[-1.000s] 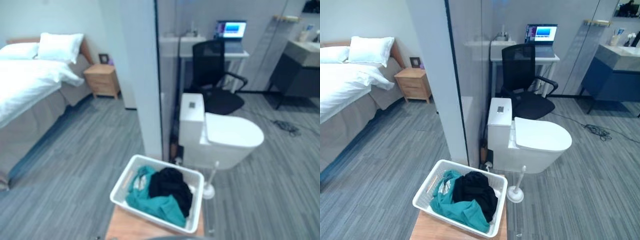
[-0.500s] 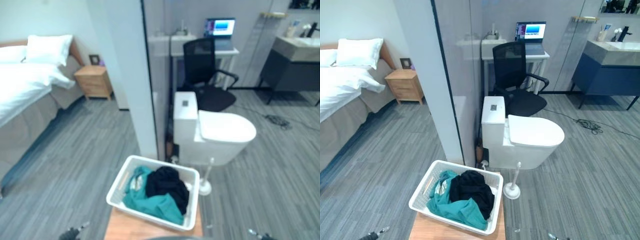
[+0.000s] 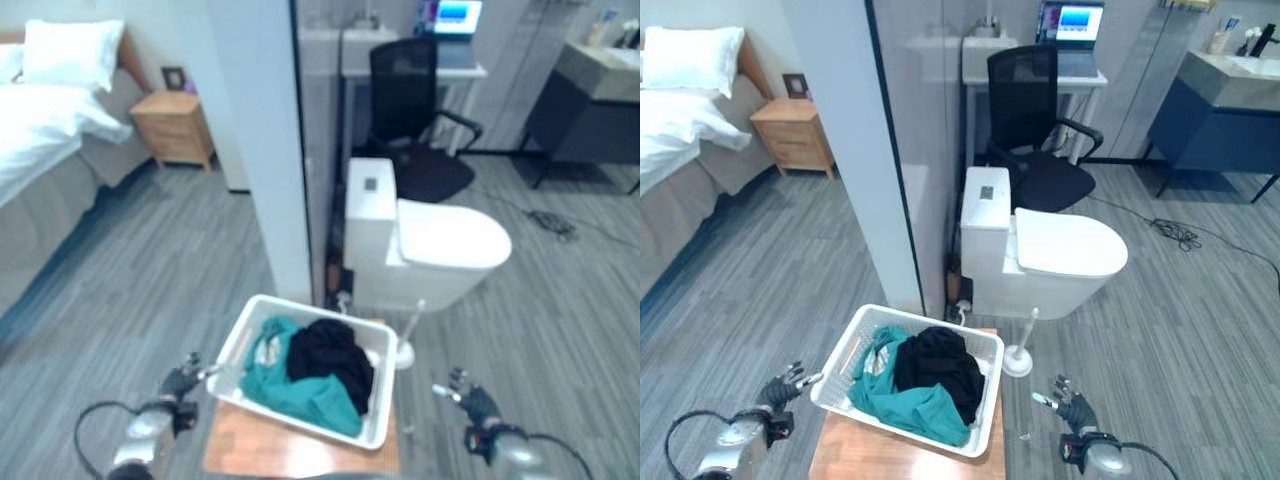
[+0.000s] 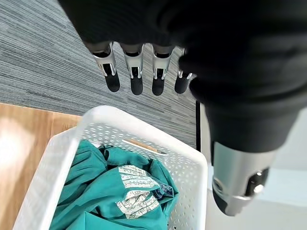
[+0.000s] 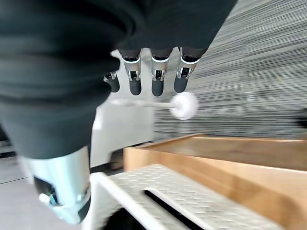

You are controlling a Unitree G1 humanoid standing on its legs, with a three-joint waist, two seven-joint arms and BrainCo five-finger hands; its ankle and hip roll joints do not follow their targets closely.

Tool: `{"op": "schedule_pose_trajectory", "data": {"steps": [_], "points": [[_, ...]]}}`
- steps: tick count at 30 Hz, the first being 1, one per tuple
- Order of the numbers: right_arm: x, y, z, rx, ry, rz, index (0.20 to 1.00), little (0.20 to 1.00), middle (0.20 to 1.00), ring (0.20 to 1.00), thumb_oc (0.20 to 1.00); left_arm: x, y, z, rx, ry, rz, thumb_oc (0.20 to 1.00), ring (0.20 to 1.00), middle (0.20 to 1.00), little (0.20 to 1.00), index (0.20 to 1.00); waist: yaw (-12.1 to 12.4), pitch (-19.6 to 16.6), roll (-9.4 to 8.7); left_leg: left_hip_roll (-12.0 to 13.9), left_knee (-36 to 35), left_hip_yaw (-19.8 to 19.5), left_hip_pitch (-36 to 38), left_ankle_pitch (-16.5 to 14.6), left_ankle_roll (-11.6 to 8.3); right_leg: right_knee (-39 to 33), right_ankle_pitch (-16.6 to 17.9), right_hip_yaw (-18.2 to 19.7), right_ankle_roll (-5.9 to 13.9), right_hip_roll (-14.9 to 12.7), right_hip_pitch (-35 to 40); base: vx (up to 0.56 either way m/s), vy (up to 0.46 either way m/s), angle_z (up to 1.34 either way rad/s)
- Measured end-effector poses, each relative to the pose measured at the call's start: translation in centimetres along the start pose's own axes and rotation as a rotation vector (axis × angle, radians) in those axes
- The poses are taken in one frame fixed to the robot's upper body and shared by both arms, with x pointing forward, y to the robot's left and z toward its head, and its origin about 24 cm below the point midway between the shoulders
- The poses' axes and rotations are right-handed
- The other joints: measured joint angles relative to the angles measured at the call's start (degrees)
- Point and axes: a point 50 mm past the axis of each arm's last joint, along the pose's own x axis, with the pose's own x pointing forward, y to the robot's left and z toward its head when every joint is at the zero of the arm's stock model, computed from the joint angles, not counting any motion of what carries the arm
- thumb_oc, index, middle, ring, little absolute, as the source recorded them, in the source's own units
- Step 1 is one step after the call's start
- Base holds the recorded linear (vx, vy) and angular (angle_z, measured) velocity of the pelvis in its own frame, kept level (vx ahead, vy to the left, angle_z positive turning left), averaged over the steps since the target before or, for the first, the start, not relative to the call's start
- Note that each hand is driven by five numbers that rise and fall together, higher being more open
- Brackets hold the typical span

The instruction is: Grab the laundry basket,head to the washer,open it,put in the laundry and shut it.

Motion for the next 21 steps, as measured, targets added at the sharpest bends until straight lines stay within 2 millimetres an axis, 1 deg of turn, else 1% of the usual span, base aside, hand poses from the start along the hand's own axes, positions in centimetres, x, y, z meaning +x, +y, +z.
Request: {"op": "schedule_pose_trajectory", "data": {"steps": [1, 2, 5, 7, 11, 13, 16, 18, 19, 21], "points": [[-0.1, 0.1, -0.3, 0.002, 0.009, 0.003, 1.000, 1.000, 1.000, 1.000, 1.000, 0.0, -0.1, 0.2, 0.002, -0.009, -0.003, 1.000, 1.000, 1.000, 1.000, 1.000, 0.01, -0.02, -0.01, 0.02, 0.00, -0.10, -0.57, 0.00, 0.00, 0.00, 0.00, -0.11, 0.00, 0.00, -0.40, -0.01, 0.001, 0.12], [-0.2, 0.7, -0.9, 0.015, 0.035, 0.021, 1.000, 1.000, 1.000, 1.000, 1.000, 0.0, -0.3, 0.6, 0.003, -0.026, -0.005, 1.000, 1.000, 1.000, 1.000, 1.000, 0.01, 0.27, 0.01, 0.03, 0.01, -0.50, -1.25, 0.26, -0.03, 0.01, 0.02, -0.58, -0.01, -0.01, -1.07, -0.01, -0.002, 0.12], [-0.2, 1.9, -1.6, 0.008, 0.064, 0.067, 1.000, 1.000, 1.000, 1.000, 1.000, 0.0, -0.5, 0.8, 0.005, -0.031, -0.014, 1.000, 1.000, 1.000, 1.000, 1.000, -0.01, 0.46, 0.17, 0.09, 0.01, -0.88, -1.75, 0.34, -0.06, 0.00, 0.02, -1.10, -0.01, 0.00, -1.37, -0.01, -0.001, 0.08], [-0.2, 2.8, -1.8, -0.001, 0.077, 0.110, 1.000, 1.000, 1.000, 1.000, 1.000, 0.1, -0.6, 1.0, 0.008, -0.038, -0.018, 1.000, 1.000, 1.000, 1.000, 1.000, -0.02, 0.77, 0.31, 0.09, 0.00, -1.10, -1.93, 0.42, -0.10, 0.00, 0.02, -1.28, -0.01, -0.02, -1.45, -0.01, 0.006, 0.06], [-0.1, 3.6, -1.9, 0.007, 0.081, 0.145, 1.000, 1.000, 1.000, 1.000, 1.000, 0.1, -0.6, 1.1, 0.025, -0.040, -0.018, 1.000, 1.000, 1.000, 1.000, 1.000, -0.02, 1.52, 0.26, 0.10, 0.00, -1.31, -2.05, 0.56, -0.20, -0.01, 0.02, -1.40, 0.00, -0.03, -1.48, -0.01, 0.005, 0.01], [0.1, 4.4, -1.8, 0.011, 0.079, 0.175, 1.000, 1.000, 1.000, 1.000, 1.000, 0.1, -0.8, 1.0, 0.033, -0.036, -0.027, 1.000, 1.000, 1.000, 1.000, 1.000, -0.02, 2.03, 0.22, 0.09, 0.00, -1.33, -2.62, 0.75, -0.25, -0.01, 0.11, -1.38, -0.02, -0.03, -2.03, -0.03, 0.007, 0.01], [0.2, 5.0, -1.5, 0.017, 0.074, 0.207, 1.000, 1.000, 1.000, 1.000, 1.000, 0.1, -1.2, 1.0, 0.057, -0.033, -0.042, 1.000, 1.000, 1.000, 1.000, 1.000, -0.07, 2.65, 0.34, 0.07, 0.01, -1.28, -3.35, 0.95, -0.31, 0.00, 0.39, -1.29, 0.03, -0.02, -2.84, -0.06, 0.007, -0.02], [0.3, 5.5, -0.9, -0.003, 0.054, 0.237, 1.000, 1.000, 1.000, 1.000, 1.000, 0.5, -1.4, 1.8, 0.083, -0.053, -0.052, 1.000, 1.000, 1.000, 1.000, 1.000, 0.09, 3.44, 0.28, 0.09, 0.01, -1.00, -4.23, 1.28, -0.34, 0.00, 0.75, -1.08, -0.01, -0.03, -3.84, -0.04, 0.010, -0.05], [0.6, 6.0, 0.0, -0.002, 0.027, 0.260, 1.000, 1.000, 1.000, 1.000, 1.000, 0.8, -1.6, 2.9, 0.112, -0.084, -0.058, 1.000, 1.000, 1.000, 1.000, 1.000, 0.02, 4.53, 0.30, 0.08, 0.01, -0.98, -5.14, 1.67, -0.34, 0.00, 1.18, -1.14, -0.11, -0.05, -4.73, -0.04, 0.010, -0.02], [0.7, 6.1, 0.3, -0.005, 0.017, 0.263, 1.000, 1.000, 1.000, 1.000, 1.000, 1.1, -1.7, 3.9, 0.132, -0.103, -0.058, 1.000, 1.000, 1.000, 1.000, 1.000, -0.12, 4.84, 0.35, 0.08, 0.01, -0.98, -5.46, 1.77, -0.37, 0.00, 1.26, -1.14, -0.14, -0.04, -5.03, -0.05, 0.009, 0.00]]}}
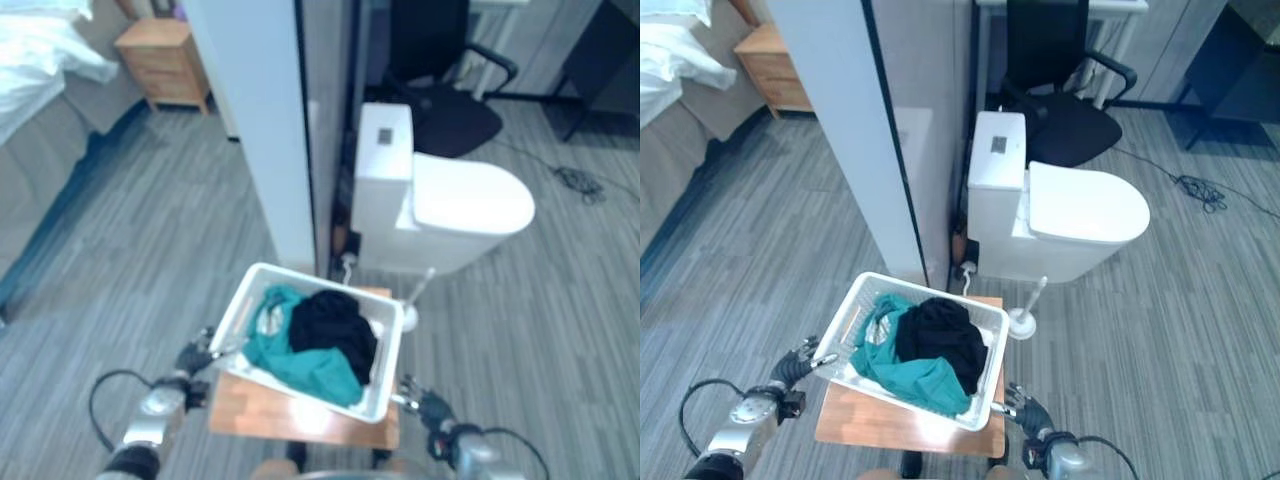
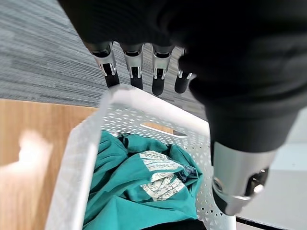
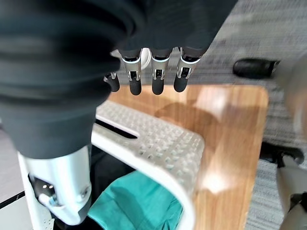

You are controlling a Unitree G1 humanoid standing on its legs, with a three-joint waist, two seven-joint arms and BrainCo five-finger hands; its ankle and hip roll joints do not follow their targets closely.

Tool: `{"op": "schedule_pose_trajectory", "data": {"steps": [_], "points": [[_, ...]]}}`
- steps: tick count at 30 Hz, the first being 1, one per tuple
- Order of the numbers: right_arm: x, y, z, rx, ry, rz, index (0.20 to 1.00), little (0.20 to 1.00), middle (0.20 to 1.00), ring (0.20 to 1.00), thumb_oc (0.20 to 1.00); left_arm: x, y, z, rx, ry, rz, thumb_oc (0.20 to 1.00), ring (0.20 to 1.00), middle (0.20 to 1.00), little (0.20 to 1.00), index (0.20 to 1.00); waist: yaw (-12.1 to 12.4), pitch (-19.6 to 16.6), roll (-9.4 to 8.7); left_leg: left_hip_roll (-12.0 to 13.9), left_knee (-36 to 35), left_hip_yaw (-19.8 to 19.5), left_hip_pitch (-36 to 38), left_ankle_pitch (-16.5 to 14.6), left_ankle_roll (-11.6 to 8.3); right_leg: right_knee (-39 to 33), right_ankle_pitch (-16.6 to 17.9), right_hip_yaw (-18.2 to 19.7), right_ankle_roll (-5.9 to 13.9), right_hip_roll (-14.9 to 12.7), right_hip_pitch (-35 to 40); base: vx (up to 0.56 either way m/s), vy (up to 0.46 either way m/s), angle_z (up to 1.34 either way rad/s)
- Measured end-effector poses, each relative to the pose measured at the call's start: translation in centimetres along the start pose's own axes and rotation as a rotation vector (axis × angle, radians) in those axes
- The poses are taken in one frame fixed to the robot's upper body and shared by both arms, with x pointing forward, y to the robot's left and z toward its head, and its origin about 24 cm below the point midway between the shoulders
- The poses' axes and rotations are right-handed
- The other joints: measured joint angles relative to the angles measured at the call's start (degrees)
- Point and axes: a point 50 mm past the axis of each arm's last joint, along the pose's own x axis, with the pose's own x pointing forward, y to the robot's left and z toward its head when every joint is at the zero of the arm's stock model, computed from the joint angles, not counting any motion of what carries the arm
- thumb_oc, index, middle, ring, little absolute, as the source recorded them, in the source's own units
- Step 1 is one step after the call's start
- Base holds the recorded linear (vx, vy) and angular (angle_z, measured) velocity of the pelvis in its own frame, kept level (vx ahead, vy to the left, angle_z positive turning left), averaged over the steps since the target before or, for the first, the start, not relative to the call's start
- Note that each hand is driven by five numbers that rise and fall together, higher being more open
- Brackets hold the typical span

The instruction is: Grab the laundry basket,head to the washer,open it,put in the laundry and shut it.

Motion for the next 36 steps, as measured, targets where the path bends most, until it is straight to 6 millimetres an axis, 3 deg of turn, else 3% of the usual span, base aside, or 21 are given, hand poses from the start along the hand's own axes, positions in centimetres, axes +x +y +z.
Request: {"op": "schedule_pose_trajectory", "data": {"steps": [3, 4, 12, 22, 36], "points": [[0.0, 0.0, 0.4, -0.007, -0.013, 0.006, 1.000, 1.000, 1.000, 1.000, 1.000, 0.4, 0.4, 1.1, 0.054, -0.017, -0.006, 1.000, 1.000, 1.000, 1.000, 1.000, -0.18, 0.66, 0.12, 0.02, 0.00, 0.12, -0.30, 0.09, -0.11, -0.01, 0.11, 0.08, -0.07, 0.01, -0.36, -0.05, 0.002, 0.00], [-0.1, -0.2, 0.7, -0.018, -0.023, 0.008, 1.000, 1.000, 1.000, 1.000, 1.000, 0.9, 0.6, 2.7, 0.111, -0.054, -0.019, 1.000, 1.000, 1.000, 1.000, 1.000, -0.38, 0.83, 0.27, -0.02, 0.00, -0.11, -1.72, 0.48, -0.08, 0.00, 0.39, -0.04, -0.12, -0.02, -1.59, -0.06, 0.000, 0.04], [0.3, -0.5, 1.9, -0.043, -0.042, 0.010, 1.000, 1.000, 1.000, 1.000, 1.000, 2.2, 1.0, 9.3, 0.208, -0.235, -0.016, 1.000, 1.000, 1.000, 1.000, 1.000, -1.55, 2.42, 0.46, 0.00, 0.00, 0.17, -4.83, 1.31, -0.32, 0.04, 1.34, 0.05, -0.25, 0.00, -4.88, -0.04, 0.003, -0.01], [0.5, -0.2, 2.4, -0.066, -0.049, 0.034, 1.000, 1.000, 1.000, 1.000, 1.000, 3.7, 1.1, 10.5, 0.365, -0.196, 0.014, 1.000, 1.000, 1.000, 1.000, 1.000, -2.13, 5.12, 0.46, -0.04, 0.01, 0.99, -6.53, 1.72, -0.51, 0.36, 2.04, 0.90, -0.39, 0.06, -6.99, -0.02, 0.002, -0.04], [0.4, -0.5, 3.9, -0.107, -0.094, 0.041, 1.000, 1.000, 1.000, 1.000, 1.000, 4.2, 0.9, 11.2, 0.428, -0.165, 0.005, 1.000, 1.000, 1.000, 1.000, 1.000, -2.57, 5.85, 0.14, -0.07, 0.01, 1.13, -6.96, 1.88, -0.71, 0.38, 2.14, 0.77, -0.36, 0.01, -7.32, 0.00, 0.000, 0.00]]}}
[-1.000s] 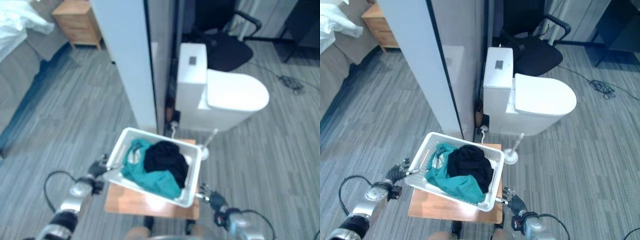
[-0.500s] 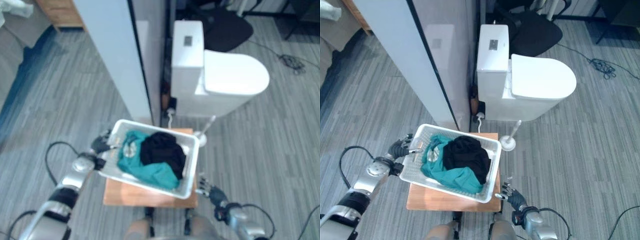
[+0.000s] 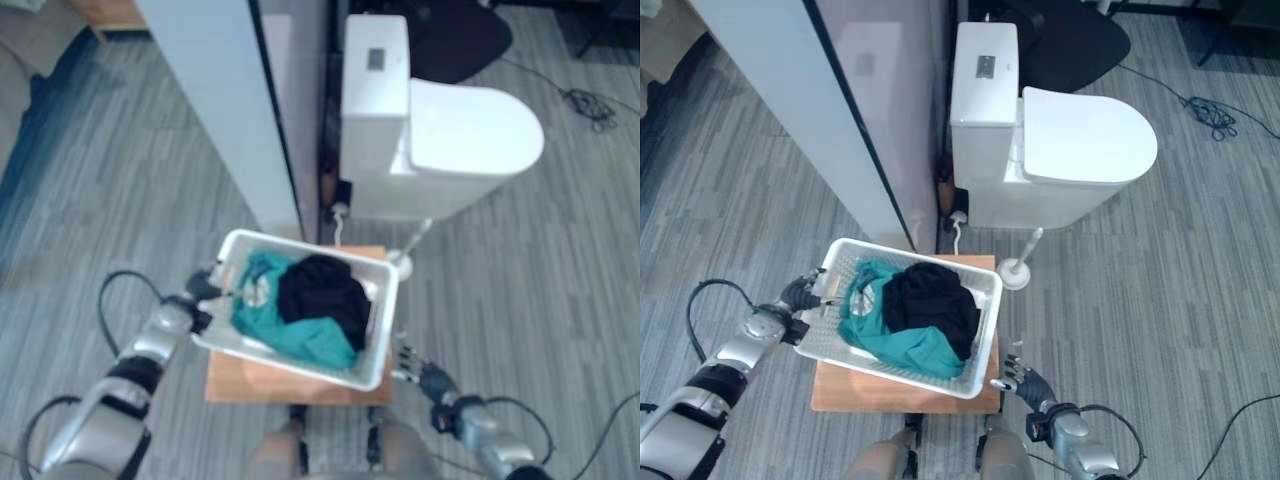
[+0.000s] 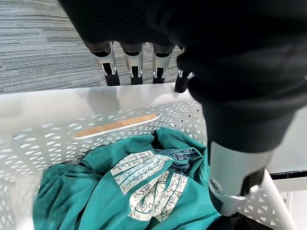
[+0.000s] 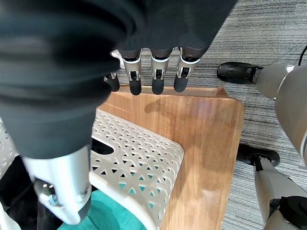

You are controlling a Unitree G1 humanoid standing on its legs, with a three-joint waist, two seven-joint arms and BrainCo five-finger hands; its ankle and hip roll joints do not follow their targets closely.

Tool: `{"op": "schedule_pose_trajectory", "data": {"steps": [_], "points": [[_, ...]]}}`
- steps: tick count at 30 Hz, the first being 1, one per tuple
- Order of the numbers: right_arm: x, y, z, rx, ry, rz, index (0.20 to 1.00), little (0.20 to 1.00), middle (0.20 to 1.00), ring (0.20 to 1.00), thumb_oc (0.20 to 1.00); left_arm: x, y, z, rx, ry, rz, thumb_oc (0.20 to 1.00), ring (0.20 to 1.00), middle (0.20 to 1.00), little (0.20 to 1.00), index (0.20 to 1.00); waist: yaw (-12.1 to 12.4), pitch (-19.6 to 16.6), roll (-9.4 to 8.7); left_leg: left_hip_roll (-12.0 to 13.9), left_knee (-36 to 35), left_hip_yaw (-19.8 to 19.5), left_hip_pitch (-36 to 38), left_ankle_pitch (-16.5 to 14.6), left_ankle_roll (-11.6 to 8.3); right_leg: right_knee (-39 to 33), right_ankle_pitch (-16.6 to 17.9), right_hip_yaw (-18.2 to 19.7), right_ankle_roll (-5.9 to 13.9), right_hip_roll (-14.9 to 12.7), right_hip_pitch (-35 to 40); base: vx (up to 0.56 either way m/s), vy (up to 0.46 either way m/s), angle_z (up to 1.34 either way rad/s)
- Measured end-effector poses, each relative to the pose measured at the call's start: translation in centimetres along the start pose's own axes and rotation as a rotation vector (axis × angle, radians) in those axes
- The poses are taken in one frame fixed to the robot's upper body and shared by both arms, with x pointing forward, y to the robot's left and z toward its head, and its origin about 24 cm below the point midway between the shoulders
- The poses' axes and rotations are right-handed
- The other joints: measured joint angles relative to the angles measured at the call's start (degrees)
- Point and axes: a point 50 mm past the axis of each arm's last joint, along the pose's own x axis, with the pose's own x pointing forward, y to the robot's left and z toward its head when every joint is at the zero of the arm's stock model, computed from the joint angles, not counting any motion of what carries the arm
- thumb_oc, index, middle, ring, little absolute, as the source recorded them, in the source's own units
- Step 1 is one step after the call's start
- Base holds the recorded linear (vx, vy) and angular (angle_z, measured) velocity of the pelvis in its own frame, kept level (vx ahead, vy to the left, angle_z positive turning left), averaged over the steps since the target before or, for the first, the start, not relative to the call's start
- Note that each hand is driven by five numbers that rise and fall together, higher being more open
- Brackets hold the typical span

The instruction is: Grab the laundry basket,head to the washer,open it,put in the laundry and shut it.

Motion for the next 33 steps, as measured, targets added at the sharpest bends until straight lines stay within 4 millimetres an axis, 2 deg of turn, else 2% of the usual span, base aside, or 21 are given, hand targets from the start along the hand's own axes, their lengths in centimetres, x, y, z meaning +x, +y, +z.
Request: {"op": "schedule_pose_trajectory", "data": {"steps": [7, 13, 14, 17, 18, 22, 28, 32, 33], "points": [[0.0, 0.0, -0.2, -0.002, 0.007, 0.000, 1.000, 1.000, 1.000, 1.000, 1.000, 1.6, -0.4, 1.2, -0.028, 0.044, 0.014, 1.000, 1.000, 1.000, 1.000, 1.000, -0.17, 1.60, -0.34, 0.03, -0.01, 0.11, 0.92, 0.15, -0.22, -0.28, 0.03, -0.47, 0.05, -0.01, 0.84, 0.00, -0.001, -0.01], [0.0, -0.1, 0.1, -0.007, 0.001, -0.004, 1.000, 1.000, 1.000, 1.000, 1.000, 1.8, -1.2, 1.6, -0.015, 0.051, -0.031, 1.000, 1.000, 1.000, 1.000, 1.000, -0.92, 2.43, -0.59, -0.04, 0.00, 0.48, 0.98, 0.15, -0.21, 0.00, 0.22, 0.12, 0.12, -0.01, 0.69, 0.00, 0.002, -0.02], [0.1, -0.2, 0.4, -0.008, -0.007, -0.004, 1.000, 1.000, 1.000, 1.000, 1.000, 1.8, -1.3, 2.1, -0.012, 0.042, -0.047, 1.000, 1.000, 1.000, 1.000, 1.000, -0.93, 2.62, -0.63, -0.08, 0.00, 0.63, 1.00, 0.15, -0.21, 0.00, 0.30, 0.41, 0.17, -0.04, 0.65, 0.00, -0.005, -0.05], [0.1, 0.1, 1.6, -0.013, -0.058, 0.010, 1.000, 1.000, 1.000, 1.000, 1.000, 1.4, -1.0, 5.1, 0.009, -0.094, -0.118, 1.000, 1.000, 1.000, 1.000, 1.000, -0.89, 3.86, -0.72, -0.07, 0.00, 0.95, 1.08, 0.20, -0.18, 0.00, 0.59, 0.51, 0.22, -0.13, 0.62, 0.00, -0.011, -0.04], [0.0, 0.3, 2.0, 0.009, -0.078, 0.019, 1.000, 1.000, 1.000, 1.000, 1.000, 0.3, -0.8, 7.2, 0.133, -0.181, -0.186, 1.000, 1.000, 1.000, 1.000, 1.000, -0.96, 4.15, -0.93, -0.04, 0.00, 0.99, 1.05, 0.24, -0.15, 0.02, 0.64, 0.41, 0.17, -0.05, 0.56, 0.00, 0.000, 0.00], [-0.7, -0.5, 1.5, 0.038, -0.068, -0.008, 1.000, 1.000, 1.000, 1.000, 1.000, -0.3, -0.1, 9.4, 0.203, -0.258, -0.230, 1.000, 1.000, 1.000, 1.000, 1.000, -0.89, 4.59, -0.70, -0.06, 0.00, 1.14, 1.39, 0.25, -0.15, 0.03, 0.67, 0.40, 0.17, -0.10, 0.90, 0.01, -0.012, -0.02], [-0.8, -0.2, 2.1, 0.045, -0.093, 0.007, 1.000, 1.000, 1.000, 1.000, 1.000, -0.3, -0.7, 9.9, 0.177, -0.278, -0.244, 1.000, 1.000, 1.000, 1.000, 1.000, -1.11, 4.77, -0.78, 0.12, 0.00, 1.22, 1.43, 0.38, -0.35, 0.02, 0.77, 0.42, 0.04, 0.12, 0.88, 0.00, -0.004, -0.01], [-0.9, 0.3, 3.5, 0.040, -0.145, 0.021, 1.000, 1.000, 1.000, 1.000, 1.000, -0.3, -1.2, 10.0, 0.150, -0.291, -0.248, 1.000, 1.000, 1.000, 1.000, 1.000, -1.26, 4.83, -0.78, 0.18, 0.00, 1.30, 1.46, 0.44, -0.41, 0.02, 0.86, 0.51, 0.00, 0.18, 0.85, 0.00, 0.000, 0.00], [-1.0, 0.5, 4.4, 0.053, -0.187, 0.033, 1.000, 1.000, 1.000, 1.000, 1.000, -0.4, -1.2, 9.7, 0.145, -0.286, -0.243, 1.000, 1.000, 1.000, 1.000, 1.000, -1.44, 4.84, -0.77, 0.24, -0.01, 1.34, 1.48, 0.44, -0.41, 0.02, 0.86, 0.55, 0.00, 0.22, 0.85, 0.00, 0.000, 0.00]]}}
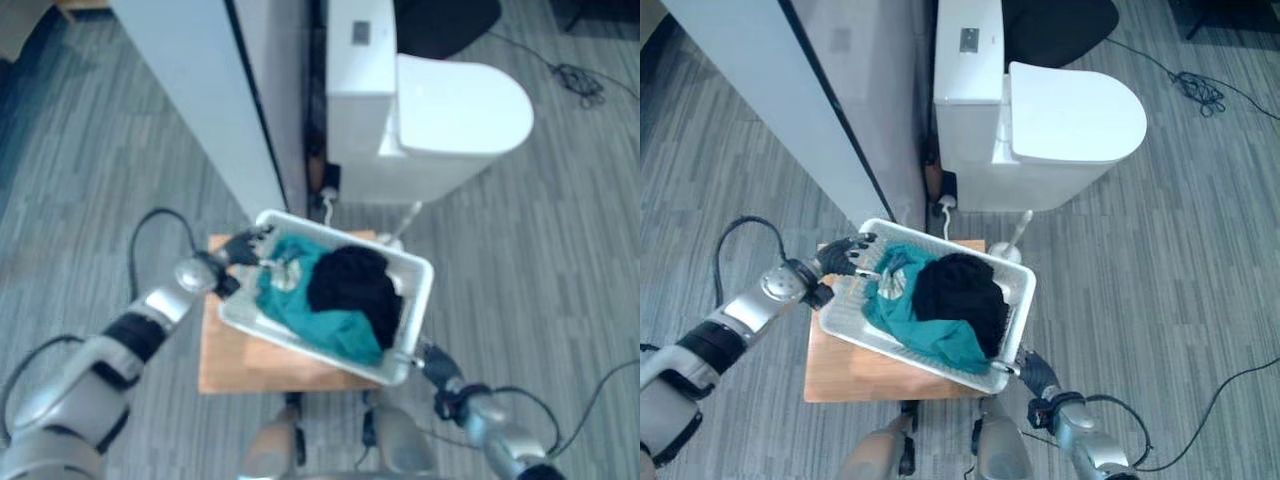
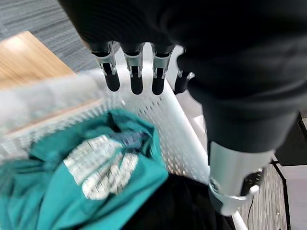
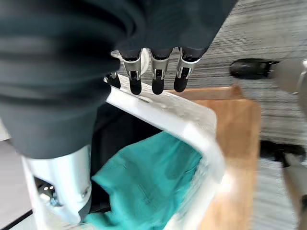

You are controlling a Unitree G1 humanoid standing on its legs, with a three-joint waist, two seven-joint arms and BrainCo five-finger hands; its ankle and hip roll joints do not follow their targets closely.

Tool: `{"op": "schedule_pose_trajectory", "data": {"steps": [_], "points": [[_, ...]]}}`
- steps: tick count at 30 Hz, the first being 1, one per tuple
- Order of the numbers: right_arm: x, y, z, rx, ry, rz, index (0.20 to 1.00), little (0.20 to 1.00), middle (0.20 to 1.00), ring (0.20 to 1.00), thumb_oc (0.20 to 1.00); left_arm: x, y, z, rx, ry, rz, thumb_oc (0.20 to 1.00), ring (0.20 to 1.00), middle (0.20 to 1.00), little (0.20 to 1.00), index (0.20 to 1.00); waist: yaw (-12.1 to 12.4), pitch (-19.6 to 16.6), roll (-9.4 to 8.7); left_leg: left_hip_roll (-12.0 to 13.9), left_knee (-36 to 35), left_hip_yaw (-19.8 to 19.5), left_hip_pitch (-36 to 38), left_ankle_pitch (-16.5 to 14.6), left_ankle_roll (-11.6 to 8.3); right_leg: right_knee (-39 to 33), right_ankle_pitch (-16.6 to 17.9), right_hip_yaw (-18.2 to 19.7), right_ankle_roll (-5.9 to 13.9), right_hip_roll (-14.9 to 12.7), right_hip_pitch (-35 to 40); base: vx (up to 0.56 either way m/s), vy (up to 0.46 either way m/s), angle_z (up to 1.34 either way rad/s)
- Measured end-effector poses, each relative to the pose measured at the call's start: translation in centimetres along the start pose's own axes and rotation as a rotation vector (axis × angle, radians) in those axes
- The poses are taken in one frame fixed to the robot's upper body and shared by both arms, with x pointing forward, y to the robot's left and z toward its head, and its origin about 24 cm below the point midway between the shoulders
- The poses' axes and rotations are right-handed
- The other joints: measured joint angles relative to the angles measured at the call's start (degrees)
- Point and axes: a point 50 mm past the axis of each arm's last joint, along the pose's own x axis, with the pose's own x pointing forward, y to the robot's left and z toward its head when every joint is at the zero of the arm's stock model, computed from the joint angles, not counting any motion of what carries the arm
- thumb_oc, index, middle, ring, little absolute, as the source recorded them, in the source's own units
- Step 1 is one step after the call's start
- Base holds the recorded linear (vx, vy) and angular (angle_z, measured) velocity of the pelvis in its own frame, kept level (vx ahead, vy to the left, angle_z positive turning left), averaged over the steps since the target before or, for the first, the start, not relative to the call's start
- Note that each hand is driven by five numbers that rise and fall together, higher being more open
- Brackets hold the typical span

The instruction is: Grab the laundry basket,head to the washer,open it,put in the laundry and shut it.

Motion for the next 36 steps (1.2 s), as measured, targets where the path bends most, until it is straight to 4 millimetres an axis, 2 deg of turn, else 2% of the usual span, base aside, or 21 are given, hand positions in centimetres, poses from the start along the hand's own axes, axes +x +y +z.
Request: {"op": "schedule_pose_trajectory", "data": {"steps": [5, 10, 12, 19, 23, 27, 28, 31, 36], "points": [[0.0, -0.5, 1.2, 0.008, -0.054, -0.025, 1.000, 1.000, 1.000, 1.000, 1.000, -0.4, -0.4, 0.3, 0.006, -0.026, -0.018, 1.000, 1.000, 1.000, 1.000, 1.000, 0.14, 0.04, 0.07, 0.02, 0.00, -0.02, -0.01, 0.00, 0.00, 0.00, 0.00, -0.01, 0.00, 0.04, 0.00, 0.00, 0.000, 0.00], [0.0, -0.6, 1.3, 0.014, -0.056, -0.027, 1.000, 1.000, 1.000, 1.000, 1.000, -0.5, 0.7, -0.6, -0.020, 0.005, 0.057, 1.000, 1.000, 1.000, 1.000, 1.000, 0.36, 0.05, 0.06, 0.05, 0.00, 0.07, -0.02, 0.00, 0.00, 0.00, 0.00, 0.06, -0.01, 0.07, -0.07, 0.00, 0.000, 0.00], [0.0, -0.6, 1.3, 0.023, -0.059, -0.032, 1.000, 1.000, 1.000, 1.000, 1.000, -0.4, 1.1, -1.1, -0.107, 0.006, 0.143, 1.000, 1.000, 1.000, 1.000, 1.000, 0.43, 0.04, 0.09, 0.05, 0.00, 0.14, -0.01, 0.00, 0.00, 0.00, 0.00, 0.12, 0.00, 0.06, -0.09, 0.00, 0.000, 0.00], [0.0, -0.7, 1.3, 0.021, -0.067, -0.041, 1.000, 1.000, 1.000, 1.000, 1.000, -1.8, 0.9, -2.7, -0.187, 0.013, 0.218, 1.000, 1.000, 1.000, 1.000, 1.000, 0.56, 0.04, 0.09, 0.12, 0.00, 0.00, -0.07, 0.00, 0.00, -0.01, 0.00, 0.01, -0.01, 0.10, -0.07, 0.00, 0.000, 0.00], [-0.2, -1.0, 1.3, 0.026, -0.068, -0.052, 1.000, 1.000, 1.000, 1.000, 1.000, -3.2, 3.0, -3.5, -0.176, 0.032, 0.320, 1.000, 1.000, 1.000, 1.000, 1.000, 1.60, 0.01, 0.13, 0.19, 0.00, -0.09, -0.09, 0.01, -0.01, -0.02, 0.01, -0.08, -0.02, 0.12, -0.04, 0.00, 0.000, 0.00], [-0.3, -1.1, 1.4, 0.032, -0.073, -0.037, 1.000, 1.000, 1.000, 1.000, 1.000, -5.5, 6.7, -5.9, -0.137, 0.140, 0.534, 1.000, 1.000, 1.000, 1.000, 1.000, 1.41, -0.05, 0.12, 0.36, 0.01, -0.06, -0.32, 0.02, -0.03, -0.01, 0.03, -0.07, -0.05, 0.28, -0.31, 0.00, 0.000, 0.00], [-0.4, -1.2, 1.3, 0.035, -0.072, -0.041, 1.000, 1.000, 1.000, 1.000, 1.000, -5.8, 7.0, -6.4, -0.110, 0.167, 0.563, 1.000, 1.000, 1.000, 1.000, 1.000, 1.59, -0.06, 0.10, 0.38, 0.01, -0.09, -0.34, 0.02, -0.04, 0.00, 0.04, -0.08, -0.06, 0.32, -0.31, 0.00, 0.005, 0.03], [-0.3, -1.2, 1.4, 0.027, -0.071, -0.042, 1.000, 1.000, 1.000, 1.000, 1.000, -6.0, 6.5, -7.1, -0.064, 0.207, 0.558, 1.000, 1.000, 1.000, 1.000, 1.000, 1.77, -0.12, 0.00, 0.33, 0.01, -0.07, -0.37, 0.02, -0.04, -0.01, 0.09, 0.00, -0.13, 0.29, -0.36, 0.00, 0.000, 0.00], [-0.2, -1.1, 1.4, -0.001, -0.064, -0.031, 1.000, 1.000, 1.000, 1.000, 1.000, -5.1, 4.5, -7.7, -0.066, 0.242, 0.478, 1.000, 1.000, 1.000, 1.000, 1.000, 1.61, -0.25, -0.10, 0.32, 0.01, 0.11, -0.41, 0.03, -0.03, 0.00, 0.16, 0.12, -0.23, 0.31, -0.53, 0.00, 0.000, 0.00]]}}
